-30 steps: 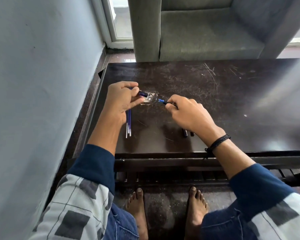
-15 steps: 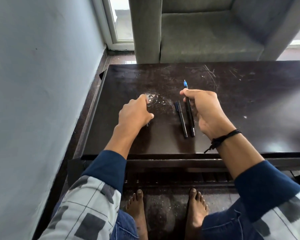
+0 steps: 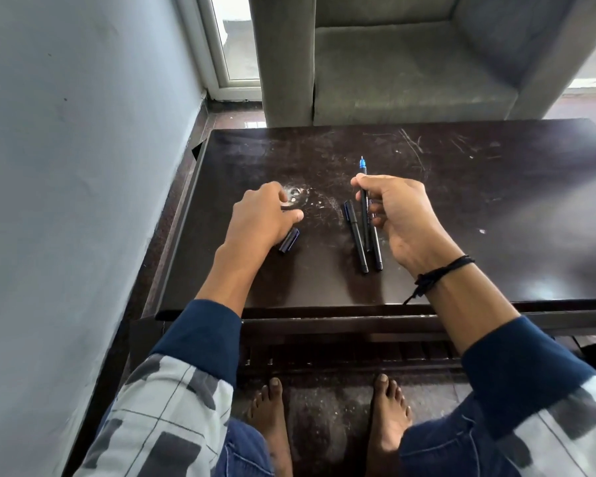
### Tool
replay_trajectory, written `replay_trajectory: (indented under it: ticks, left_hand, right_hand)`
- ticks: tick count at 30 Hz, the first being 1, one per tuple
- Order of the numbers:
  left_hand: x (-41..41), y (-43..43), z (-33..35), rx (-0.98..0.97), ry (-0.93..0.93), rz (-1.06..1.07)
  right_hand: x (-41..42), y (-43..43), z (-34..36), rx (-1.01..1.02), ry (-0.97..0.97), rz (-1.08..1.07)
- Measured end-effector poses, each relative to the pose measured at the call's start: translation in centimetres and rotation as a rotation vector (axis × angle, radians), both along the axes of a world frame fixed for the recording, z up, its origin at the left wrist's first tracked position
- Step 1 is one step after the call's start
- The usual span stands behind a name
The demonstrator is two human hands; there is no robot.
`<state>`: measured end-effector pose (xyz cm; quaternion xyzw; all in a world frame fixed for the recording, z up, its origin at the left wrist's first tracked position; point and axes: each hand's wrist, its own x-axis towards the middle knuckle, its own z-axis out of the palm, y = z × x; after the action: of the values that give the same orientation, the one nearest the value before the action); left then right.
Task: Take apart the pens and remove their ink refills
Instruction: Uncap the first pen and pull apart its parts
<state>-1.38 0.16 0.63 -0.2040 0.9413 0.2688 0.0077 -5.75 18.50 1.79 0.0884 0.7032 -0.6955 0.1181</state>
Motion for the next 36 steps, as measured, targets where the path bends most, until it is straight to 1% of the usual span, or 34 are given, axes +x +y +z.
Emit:
replay_trajectory:
  ticks: [2,4,5,7,10,12,16,22,31,33,36]
  left_hand:
    - [-0.2,-0.3,0.3,0.132,0.075,0.03]
    - [-0.1,-0.2,0.7,0.376,0.165,0.028]
    - [0.1,0.0,1.0,0.497,0.176,0.007]
    - [0.5,0.6,1.6,0.642,0.123,-0.074]
    - [0.9,1.3,1.8,0.746,0.043,-0.174]
    - [0.8,1.4,1.6,0.749,0.053,-0.189]
    - [0.7,1.0,2.0,0.65,0.098,-0.2]
    - [0.8,0.7,2.1,0.605,0.054,-0.23]
    - [0.9,1.2,2.3,0.71,-0.141,-0.252]
    - [1.1,1.1,2.1,0.741,-0.148,-0.255]
    - [1.2,1.5,2.0,0.793,-0.103,-0.232]
  right_hand:
    - [0.1,-0.1,0.0,-0.036,-0.004,0.013]
    - [0.3,-0.2,0.1,-0.066,-0.001,0.035]
    - [0.4,-0.3,0.1,-0.08,0.004,0.044]
    - [0.5,-0.4,0.2,-0.122,-0.001,0.054]
    - [0.6,-0.5,0.3,-0.207,-0.04,0.055]
    - [0.7,-0.5,0.2,-0.224,-0.064,0.056]
    - [0.6,-0.5,-0.1,-0.195,-0.081,0.06]
    - [0.4,-0.7,-0.7,-0.167,-0.034,0.037]
    - [0.7,-0.7,-0.7,-0.168,0.013,0.067]
    - [0.6,-0.8,-0.6,-0.147,0.025,0.111]
    - [0.7,-1.0,-0.7,-0.053,0.066,0.197]
